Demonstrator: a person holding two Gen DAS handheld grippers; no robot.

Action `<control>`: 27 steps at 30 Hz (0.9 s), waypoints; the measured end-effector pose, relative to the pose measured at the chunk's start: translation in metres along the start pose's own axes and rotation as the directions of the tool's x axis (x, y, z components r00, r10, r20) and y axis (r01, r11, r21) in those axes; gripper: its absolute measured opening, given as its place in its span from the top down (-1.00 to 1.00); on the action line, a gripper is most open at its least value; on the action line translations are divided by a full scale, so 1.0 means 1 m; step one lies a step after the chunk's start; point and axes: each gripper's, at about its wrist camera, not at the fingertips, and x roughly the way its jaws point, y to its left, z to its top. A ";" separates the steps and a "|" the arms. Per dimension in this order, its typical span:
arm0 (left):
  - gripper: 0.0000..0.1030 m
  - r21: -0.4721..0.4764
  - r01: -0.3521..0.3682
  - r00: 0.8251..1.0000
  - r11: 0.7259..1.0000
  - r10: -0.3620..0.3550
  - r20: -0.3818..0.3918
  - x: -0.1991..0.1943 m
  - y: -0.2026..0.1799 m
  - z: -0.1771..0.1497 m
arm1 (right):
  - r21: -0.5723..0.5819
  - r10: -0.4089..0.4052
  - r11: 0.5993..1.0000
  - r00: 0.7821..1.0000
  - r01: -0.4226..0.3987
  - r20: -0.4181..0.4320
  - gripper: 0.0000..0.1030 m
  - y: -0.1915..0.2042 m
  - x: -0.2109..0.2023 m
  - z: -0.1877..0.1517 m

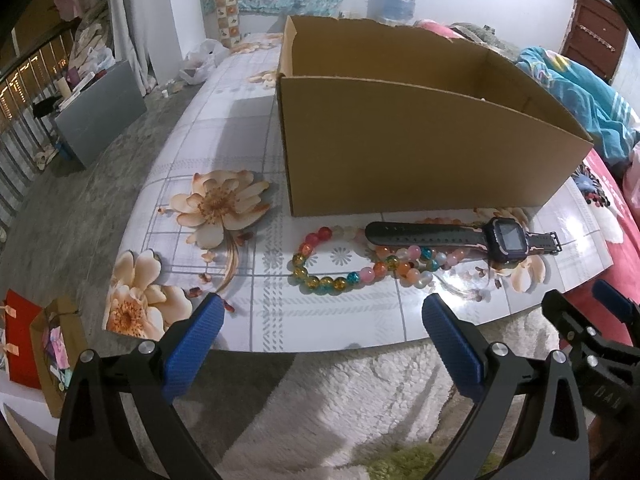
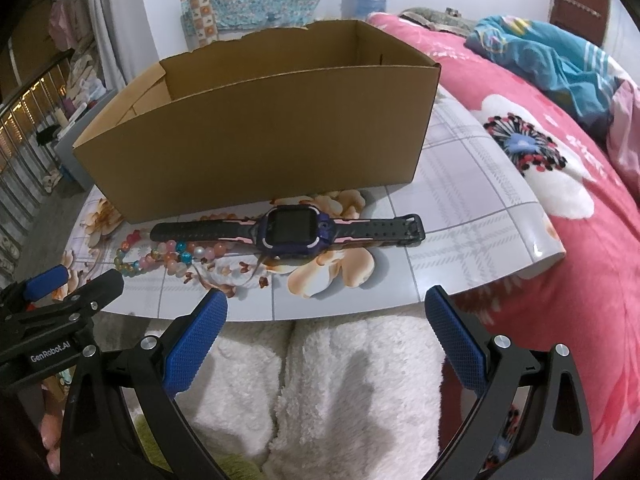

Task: Organize jewelry
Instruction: 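Lower the left tool onto the bead bracelet and close its fingers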

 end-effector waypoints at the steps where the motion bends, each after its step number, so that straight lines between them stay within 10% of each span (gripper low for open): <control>1: -0.89 0.001 0.002 1.000 1.000 -0.002 0.003 0.001 0.002 0.000 | 0.004 0.005 1.000 1.000 -0.005 0.005 -0.85 -0.001 -0.001 -0.001; 8: -0.89 -0.021 0.061 0.998 0.998 -0.060 0.035 0.008 0.033 0.002 | 0.031 0.105 0.994 0.993 -0.107 0.060 -0.84 -0.007 -0.007 0.000; 15: -0.89 -0.078 0.268 0.958 0.960 -0.257 0.125 0.008 0.070 0.007 | 0.001 0.225 0.974 0.971 -0.226 0.087 -0.58 0.009 -0.006 0.007; 27: -0.75 0.095 0.245 0.956 0.965 -0.257 0.143 0.017 0.068 0.011 | -0.030 0.399 0.916 0.917 -0.399 0.004 -0.09 0.053 0.022 0.017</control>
